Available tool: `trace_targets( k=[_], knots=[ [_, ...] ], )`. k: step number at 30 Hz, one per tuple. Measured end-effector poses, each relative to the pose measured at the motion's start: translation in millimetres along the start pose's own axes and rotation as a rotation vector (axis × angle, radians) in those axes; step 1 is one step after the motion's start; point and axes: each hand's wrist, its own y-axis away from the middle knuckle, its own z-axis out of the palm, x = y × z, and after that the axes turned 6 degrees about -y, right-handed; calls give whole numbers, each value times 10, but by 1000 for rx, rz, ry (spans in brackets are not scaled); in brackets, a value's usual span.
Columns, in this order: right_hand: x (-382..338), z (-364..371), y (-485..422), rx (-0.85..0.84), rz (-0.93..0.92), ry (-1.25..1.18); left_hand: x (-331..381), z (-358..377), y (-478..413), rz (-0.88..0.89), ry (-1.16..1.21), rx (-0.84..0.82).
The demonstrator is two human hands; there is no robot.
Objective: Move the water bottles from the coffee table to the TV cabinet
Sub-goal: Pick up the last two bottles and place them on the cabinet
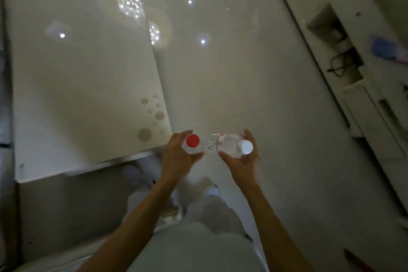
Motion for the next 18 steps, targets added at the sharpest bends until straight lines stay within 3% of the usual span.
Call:
trace_targets(
  k=[10,18],
  knots=[
    [466,-2450,219,402,153,53,1680,758,439,415,74,-84],
    [597,-3099,303,614,192,16,2726,1157,319,691,-296,-388]
  ],
)
